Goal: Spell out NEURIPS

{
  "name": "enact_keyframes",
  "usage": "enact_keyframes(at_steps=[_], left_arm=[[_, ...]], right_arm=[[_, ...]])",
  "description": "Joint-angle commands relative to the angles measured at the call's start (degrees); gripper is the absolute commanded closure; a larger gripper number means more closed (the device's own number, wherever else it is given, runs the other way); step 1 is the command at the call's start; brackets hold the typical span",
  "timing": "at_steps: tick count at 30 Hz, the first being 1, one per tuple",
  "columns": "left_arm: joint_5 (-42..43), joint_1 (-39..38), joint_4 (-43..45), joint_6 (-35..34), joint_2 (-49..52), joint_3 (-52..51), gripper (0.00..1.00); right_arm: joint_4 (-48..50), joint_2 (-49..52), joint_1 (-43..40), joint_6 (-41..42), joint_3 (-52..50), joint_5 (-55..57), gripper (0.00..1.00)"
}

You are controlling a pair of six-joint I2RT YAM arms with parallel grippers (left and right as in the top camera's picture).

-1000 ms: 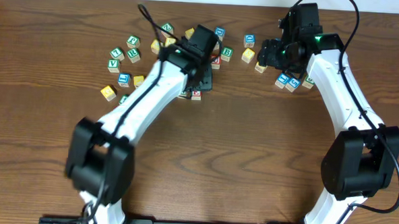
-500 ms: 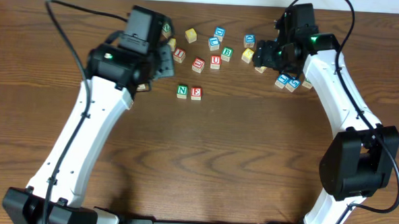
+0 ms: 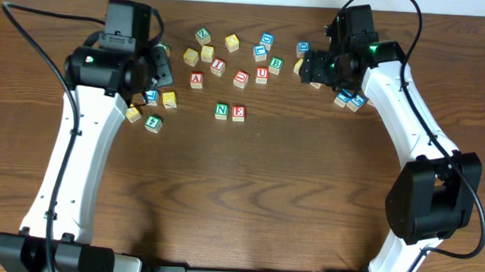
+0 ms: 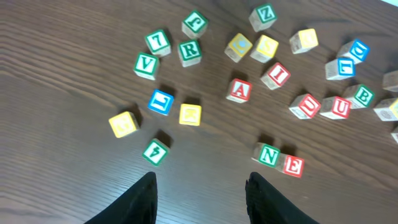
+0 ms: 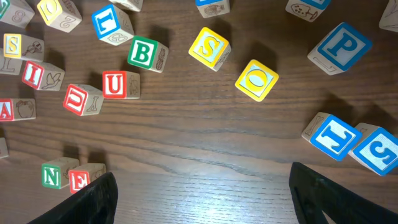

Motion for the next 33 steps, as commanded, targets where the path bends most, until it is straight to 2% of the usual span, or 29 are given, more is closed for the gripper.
enact_keyframes(at_steps=[1, 12, 22, 33], left_arm=[[-0.7, 1.66, -0.09, 1.86, -0.37, 0.44, 0.55], [-0.68, 4.55, 1.81, 6.19, 0.79, 0.31, 0.55], [-0.48, 4.74, 4.39, 6.54, 5.51, 0.26, 0.54], [6.51, 4.37, 9.97, 6.47, 9.73, 0.26, 0.55]], right_arm=[[-0.02, -1.55, 0.15, 0.35, 0.79, -0.35, 0.17], [-0.44, -1.55, 0.15, 0.35, 0.79, -0.35, 0.18], [-0.68, -1.55, 0.15, 0.37, 0.79, -0.37, 0.18], [-1.68, -1.55, 0.15, 0.37, 0.79, -0.37, 0.17]])
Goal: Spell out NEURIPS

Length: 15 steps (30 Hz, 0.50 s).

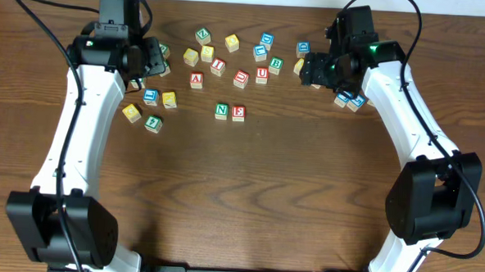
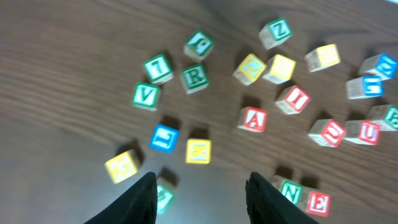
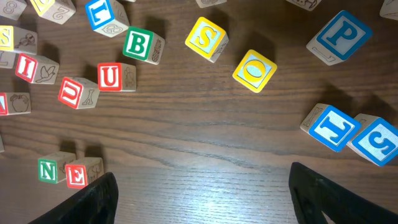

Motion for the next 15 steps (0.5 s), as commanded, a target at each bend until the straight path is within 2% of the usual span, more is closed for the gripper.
enact_keyframes(at_steps=[1, 8, 15], left_arm=[[4.28, -0.42, 2.86, 0.55, 2.56, 0.26, 0.55], [4.44, -3.91, 7.23, 0.48, 4.66, 0.26, 0.54], [1.75, -10.75, 11.98, -8.48, 5.42, 0.26, 0.55]], right_arm=[[-0.17, -1.55, 0.15, 0.35, 0.79, -0.35, 0.17], [0.04, -1.55, 0.15, 0.35, 0.79, -0.35, 0.17], [0.39, -1.55, 0.15, 0.35, 0.79, -0.33, 0.17]])
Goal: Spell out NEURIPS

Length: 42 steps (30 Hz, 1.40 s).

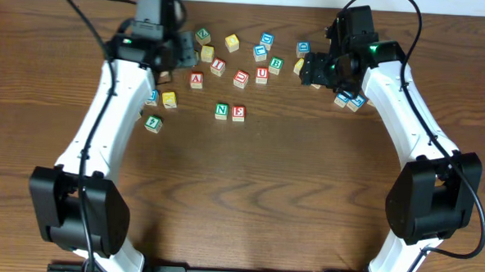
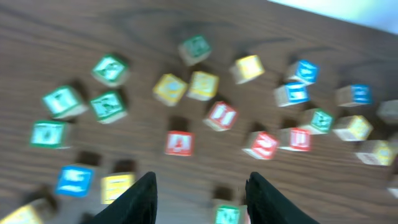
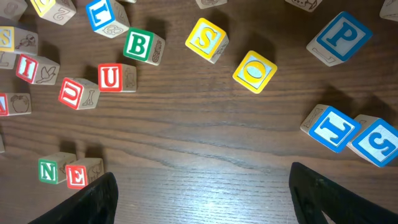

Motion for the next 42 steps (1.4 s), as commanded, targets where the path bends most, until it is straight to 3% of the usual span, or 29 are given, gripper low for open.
enact_keyframes(at_steps=[1, 5, 10, 18, 24, 29, 36, 39, 42], left_arm=[[-2.62, -3.98, 1.86, -6.75, 1.36, 0.26, 0.54], [-4.46, -6.84, 3.06, -9.25, 3.34, 0.26, 0.54], [-4.15, -5.2, 0.39, -12.94, 2.86, 0.46, 0.54], [-4.17, 4.37, -9.27, -11.78, -3.54, 0.57, 0.53], [-4.02, 8.59, -16.81, -7.54, -8.07, 0.55, 0.54], [-4.22, 8.81, -18.08, -5.77, -8.31, 0.52, 0.53], [-4.24, 8.81, -18.05, -5.77, -8.31, 0.52, 0.53], [-4.24, 8.81, -18.1, -5.77, -8.31, 0.42, 0.53], [-4.22, 8.81, -18.1, -5.77, -8.31, 0.42, 0.53]], right_arm=[[0.26, -1.55, 0.15, 0.35, 0.79, -0.35, 0.18], [0.55, -1.55, 0.15, 0.35, 0.79, -0.35, 0.18], [0.81, -1.55, 0.52, -2.84, 1.31, -2.01, 0.23], [-0.09, 0.22, 5.51, -2.8, 10.43, 1.55, 0.23], [-0.37, 8.02, 9.66, 0.28, 19.91, 3.54, 0.22], [0.85, 14.69, 11.47, 1.07, 24.87, 1.62, 0.23], [5.6, 20.0, 14.97, -12.68, 25.11, -0.72, 0.29], [5.22, 22.01, 15.34, -12.74, 25.11, 0.66, 0.29], [4.68, 23.3, 15.39, -6.56, 25.09, 5.44, 0.3]])
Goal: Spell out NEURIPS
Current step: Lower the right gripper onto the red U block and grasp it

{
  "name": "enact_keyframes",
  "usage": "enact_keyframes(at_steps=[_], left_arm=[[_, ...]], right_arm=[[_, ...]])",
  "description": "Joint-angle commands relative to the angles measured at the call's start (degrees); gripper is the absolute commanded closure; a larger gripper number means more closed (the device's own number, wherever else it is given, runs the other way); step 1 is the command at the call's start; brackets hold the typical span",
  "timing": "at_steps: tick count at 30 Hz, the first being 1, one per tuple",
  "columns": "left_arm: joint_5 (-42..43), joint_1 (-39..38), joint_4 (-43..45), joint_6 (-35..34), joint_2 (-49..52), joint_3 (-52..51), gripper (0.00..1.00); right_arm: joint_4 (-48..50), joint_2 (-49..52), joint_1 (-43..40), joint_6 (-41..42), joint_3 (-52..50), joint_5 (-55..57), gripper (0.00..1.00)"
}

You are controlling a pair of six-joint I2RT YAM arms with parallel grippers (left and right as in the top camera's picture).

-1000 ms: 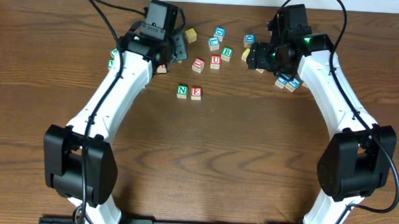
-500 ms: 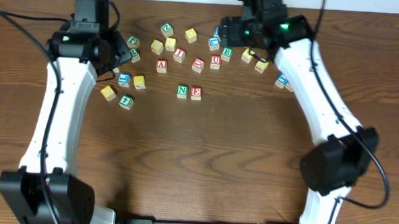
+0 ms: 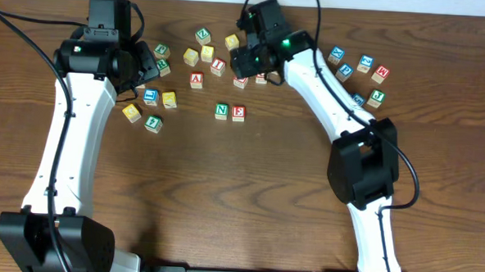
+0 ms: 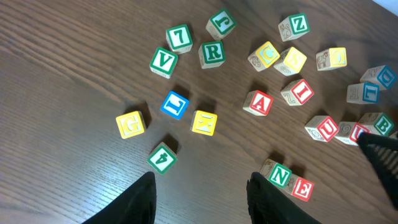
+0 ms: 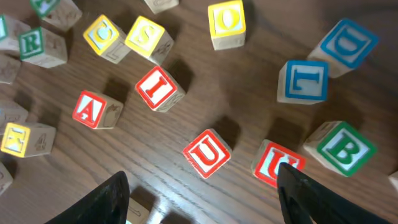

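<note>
A green N (image 3: 221, 110) and a red E (image 3: 238, 113) lie side by side at mid-table, also seen as N (image 4: 281, 176) and E (image 4: 303, 188). My right gripper (image 5: 200, 177) is open over the middle cluster, just above a red U (image 5: 207, 152), with a second red U (image 5: 273, 163) at its right finger. A red I (image 5: 158, 88), yellow S (image 5: 148, 37) and green R (image 4: 212, 53) lie near. My left gripper (image 4: 200, 186) is open and empty over bare wood by the left blocks.
A red A (image 5: 93, 109), yellow C (image 5: 102, 34), yellow O (image 5: 227, 22), blue L (image 5: 305, 81) and green B (image 5: 341, 148) crowd the U blocks. Several more blocks (image 3: 365, 62) lie at the back right. A green 4 (image 4: 162, 157) and yellow G (image 4: 130, 124) sit at the left.
My right gripper has gone from the right-hand blocks to the middle cluster, over the red U blocks. My left gripper has gone from the middle cluster back to the left group. Both stay open.
Both grippers were open, the left by the left blocks, the right over the right-hand blocks. The left then stood farther back, then over the middle cluster. Now it is back at the left and the right is over the middle. N and E have not moved.
</note>
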Motion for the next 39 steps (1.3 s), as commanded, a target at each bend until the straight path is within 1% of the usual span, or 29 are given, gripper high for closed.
enact_keyframes(at_steps=[1, 3, 6, 9, 12, 13, 15, 32, 37, 39], left_arm=[[-0.55, 0.09, -0.24, 0.68, 0.04, 0.42, 0.53], [-0.55, 0.09, -0.24, 0.68, 0.04, 0.42, 0.53], [-0.55, 0.09, -0.24, 0.7, 0.04, 0.42, 0.53], [-0.55, 0.09, -0.24, 0.68, 0.04, 0.39, 0.53], [-0.52, 0.09, -0.22, 0.66, 0.04, 0.31, 0.53], [-0.5, 0.09, -0.22, 0.66, 0.04, 0.26, 0.53], [-0.5, 0.09, -0.22, 0.66, 0.04, 0.26, 0.53], [-0.07, 0.09, -0.22, 0.63, 0.04, 0.04, 0.53], [-0.07, 0.07, -0.22, 0.63, 0.04, 0.04, 0.53], [-0.07, 0.07, -0.2, 0.63, 0.04, 0.04, 0.53]], right_arm=[[-0.46, 2.27, -0.11, 4.61, 1.49, 6.49, 0.31], [-0.98, 2.56, -0.11, 10.12, 1.49, 11.45, 0.33], [-1.6, 2.56, -0.11, 14.62, 1.4, 16.04, 0.34], [-1.51, 2.56, -0.11, 17.42, 0.92, 16.5, 0.4], [-1.03, 2.56, -0.09, 19.12, -0.31, 16.57, 0.42], [-0.61, 2.56, -0.04, 19.21, -1.03, 16.55, 0.44], [0.48, 2.56, 0.04, 19.45, -2.08, 16.55, 0.46], [11.93, 2.56, 0.04, 20.0, -11.43, 15.67, 0.45], [13.62, 2.56, -0.02, 20.0, -13.14, 15.67, 0.5], [14.03, 2.56, -0.02, 20.0, -13.4, 15.67, 0.55]])
